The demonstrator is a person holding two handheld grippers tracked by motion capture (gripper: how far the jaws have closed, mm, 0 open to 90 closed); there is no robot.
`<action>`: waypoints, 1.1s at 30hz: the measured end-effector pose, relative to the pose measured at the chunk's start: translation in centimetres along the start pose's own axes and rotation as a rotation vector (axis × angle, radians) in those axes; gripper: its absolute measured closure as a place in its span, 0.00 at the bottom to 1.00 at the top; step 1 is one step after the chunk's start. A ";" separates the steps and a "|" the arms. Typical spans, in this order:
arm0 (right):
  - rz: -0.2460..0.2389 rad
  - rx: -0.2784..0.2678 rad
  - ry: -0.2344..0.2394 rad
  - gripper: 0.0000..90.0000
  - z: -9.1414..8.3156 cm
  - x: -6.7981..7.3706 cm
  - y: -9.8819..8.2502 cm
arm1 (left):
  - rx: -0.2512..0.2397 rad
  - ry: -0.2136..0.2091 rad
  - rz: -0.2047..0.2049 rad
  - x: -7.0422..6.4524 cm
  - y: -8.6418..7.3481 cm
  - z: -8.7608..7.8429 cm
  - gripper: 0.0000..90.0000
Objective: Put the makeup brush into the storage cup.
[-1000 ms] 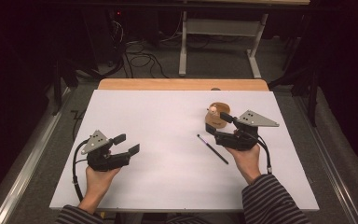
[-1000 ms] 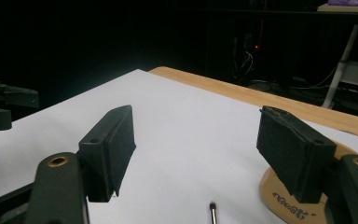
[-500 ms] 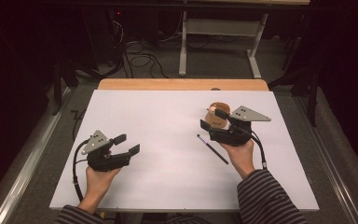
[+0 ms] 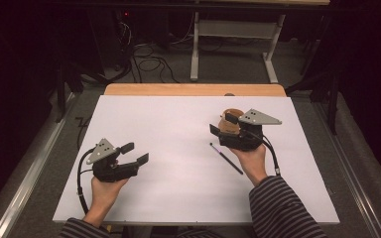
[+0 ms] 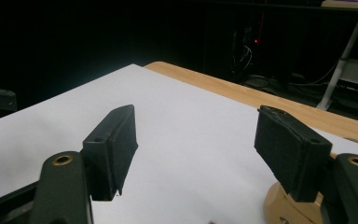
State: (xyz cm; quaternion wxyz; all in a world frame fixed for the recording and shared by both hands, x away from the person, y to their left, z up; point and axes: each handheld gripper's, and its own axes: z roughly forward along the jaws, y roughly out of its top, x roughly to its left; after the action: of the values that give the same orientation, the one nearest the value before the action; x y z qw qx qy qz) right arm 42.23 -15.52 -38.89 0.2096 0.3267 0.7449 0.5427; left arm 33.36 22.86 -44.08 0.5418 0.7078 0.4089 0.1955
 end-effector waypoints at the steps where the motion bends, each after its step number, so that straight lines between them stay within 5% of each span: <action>1: 0.001 0.002 -0.004 0.35 0.1 -0.1 0.1 | -0.001 0.000 0.000 0.0 0.0 0.0 0.34; 18: 0.008 0.054 -0.035 0.35 0.6 -0.9 0.7 | -0.001 -0.004 0.000 0.0 0.0 0.0 0.34; 33: 0.023 0.154 -0.033 0.37 1.2 -1.0 1.1 | 0.003 -0.008 0.000 0.0 0.0 0.0 0.34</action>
State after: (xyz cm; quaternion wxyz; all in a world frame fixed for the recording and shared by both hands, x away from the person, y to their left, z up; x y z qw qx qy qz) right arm 44.04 -15.24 -38.22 0.1898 0.3593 0.7769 0.4809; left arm 33.40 22.85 -44.10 0.5426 0.7092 0.4070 0.1922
